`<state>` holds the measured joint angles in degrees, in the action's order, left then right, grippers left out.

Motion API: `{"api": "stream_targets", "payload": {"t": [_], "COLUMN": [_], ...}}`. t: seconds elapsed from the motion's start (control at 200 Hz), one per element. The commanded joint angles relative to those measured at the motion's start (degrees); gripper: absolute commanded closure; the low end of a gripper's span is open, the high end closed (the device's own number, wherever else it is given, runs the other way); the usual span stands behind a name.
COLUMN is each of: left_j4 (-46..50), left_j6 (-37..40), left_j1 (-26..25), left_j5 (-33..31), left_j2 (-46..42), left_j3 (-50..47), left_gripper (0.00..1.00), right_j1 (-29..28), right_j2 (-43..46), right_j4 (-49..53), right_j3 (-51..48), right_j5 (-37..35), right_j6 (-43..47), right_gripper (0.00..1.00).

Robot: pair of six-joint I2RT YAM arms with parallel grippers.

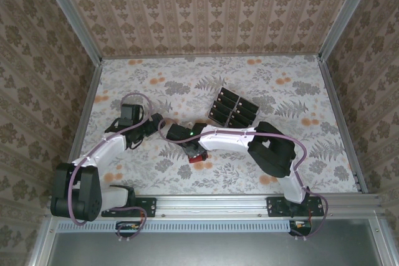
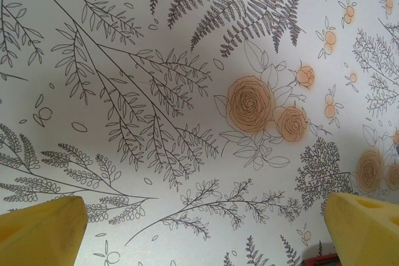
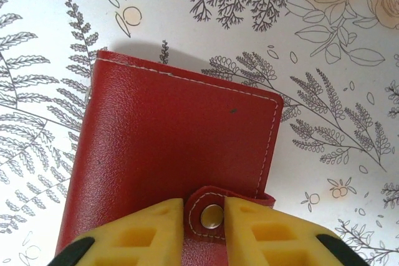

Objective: Put the credit cards into the card holder
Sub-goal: Pick up the card holder from the center of the table.

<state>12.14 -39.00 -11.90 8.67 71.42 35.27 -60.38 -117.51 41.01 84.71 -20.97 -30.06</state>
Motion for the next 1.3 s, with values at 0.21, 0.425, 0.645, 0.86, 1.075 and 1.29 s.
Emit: {"api": "stream_targets", "payload": {"t": [0.21, 0.425, 0.645, 0.86, 1.075, 1.29], "left_j4": [-0.8, -2.8, -7.1, -14.6, -25.1, -36.2], "left_j6": [0.4, -0.3, -2.0, -6.6, -12.4, -17.7], "left_j1": [0.3, -0.4, -3.9, -7.7, -10.0, -12.0], "left_j5": [1.5, 4.7, 6.8, 8.9, 9.6, 8.4], "left_j2": [0.3, 0.2, 1.6, 5.1, 6.8, 6.5], "left_j3": [-0.6, -1.0, -1.3, -2.2, -5.4, -9.4], "left_gripper": [0.0, 0.0, 0.0, 0.0, 0.04, 0.07], "right_j1": [0.9, 1.8, 2.8, 3.7, 4.6, 5.2], "right_j2": [0.6, 5.2, 8.9, 11.5, 14.4, 15.7], "right_j4": [1.2, -1.0, -3.7, -5.8, -7.4, -8.3], "right_j3": [-0.5, -1.6, -2.9, -4.3, -5.1, -4.8], "right_j5": [-1.8, -0.4, 3.4, 6.1, 8.3, 10.0], "right_j6": [1.1, 1.3, 0.5, -0.6, -1.6, -2.2], "right_gripper": [1.0, 1.0, 1.0, 1.0, 1.0, 1.0]}}
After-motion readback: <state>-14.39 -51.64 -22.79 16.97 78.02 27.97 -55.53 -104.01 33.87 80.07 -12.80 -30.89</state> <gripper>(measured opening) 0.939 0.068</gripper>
